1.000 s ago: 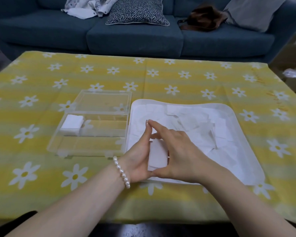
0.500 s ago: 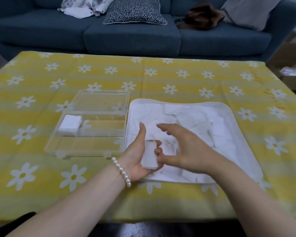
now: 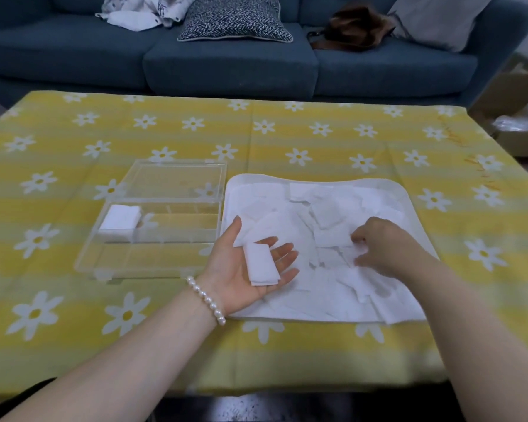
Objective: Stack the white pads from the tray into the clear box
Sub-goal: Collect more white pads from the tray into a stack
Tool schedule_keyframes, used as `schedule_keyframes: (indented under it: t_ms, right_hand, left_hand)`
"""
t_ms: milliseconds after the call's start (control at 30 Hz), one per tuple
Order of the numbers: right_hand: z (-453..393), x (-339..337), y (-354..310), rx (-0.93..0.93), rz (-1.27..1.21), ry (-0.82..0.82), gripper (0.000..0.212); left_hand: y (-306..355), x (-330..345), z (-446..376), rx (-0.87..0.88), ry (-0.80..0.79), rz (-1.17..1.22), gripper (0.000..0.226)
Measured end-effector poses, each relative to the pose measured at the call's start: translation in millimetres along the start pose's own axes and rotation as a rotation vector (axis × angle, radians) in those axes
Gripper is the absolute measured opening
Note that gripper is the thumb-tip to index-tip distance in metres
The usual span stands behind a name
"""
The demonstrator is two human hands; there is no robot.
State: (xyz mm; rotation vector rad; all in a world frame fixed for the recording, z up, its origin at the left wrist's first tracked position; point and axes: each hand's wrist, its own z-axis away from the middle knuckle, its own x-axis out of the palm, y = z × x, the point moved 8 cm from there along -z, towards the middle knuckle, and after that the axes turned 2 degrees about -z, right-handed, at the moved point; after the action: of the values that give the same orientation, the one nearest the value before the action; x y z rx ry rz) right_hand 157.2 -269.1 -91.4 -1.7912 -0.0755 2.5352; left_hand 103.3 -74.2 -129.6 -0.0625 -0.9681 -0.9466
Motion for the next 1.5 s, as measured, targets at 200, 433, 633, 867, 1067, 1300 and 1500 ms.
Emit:
schedule_keyframes:
  t_ms: [200, 433, 633, 867, 1067, 1300, 1500]
  right_hand:
    - [2, -11, 1, 0.003, -0.227, 0.063, 0.014]
    - [3, -9, 3, -0.017, -0.253, 0.036, 0.028]
    - [3, -32, -6, -0.053, -0.256, 0.293, 0.016]
    - [30, 0, -68, 0.075, -1.546, -0.012, 0.024]
    - [46, 31, -107, 0.132, -1.749, -0.055, 0.026]
    - [48, 12, -107, -0.027, -1.359, 0.078, 0.014]
    - [25, -34, -44, -0.061, -0.891, 0.318, 0.011]
  left_hand:
    - [6, -1, 0, 0.025, -0.014, -0.006, 0.055]
    - [1, -1, 0, 0.022, -0.007, -0.023, 0.053]
    - [1, 0, 2, 0.032, -0.014, -0.018, 0.055]
    - [6, 6, -1, 0.136, -0.016, 0.006, 0.065]
    - [5, 12, 1, 0.175, -0.034, -0.048, 0.078]
    - [9, 10, 3, 0.19, 0.009, -0.079, 0.017]
    - [44, -1, 8, 0.23, 0.018, 0.07, 0.017]
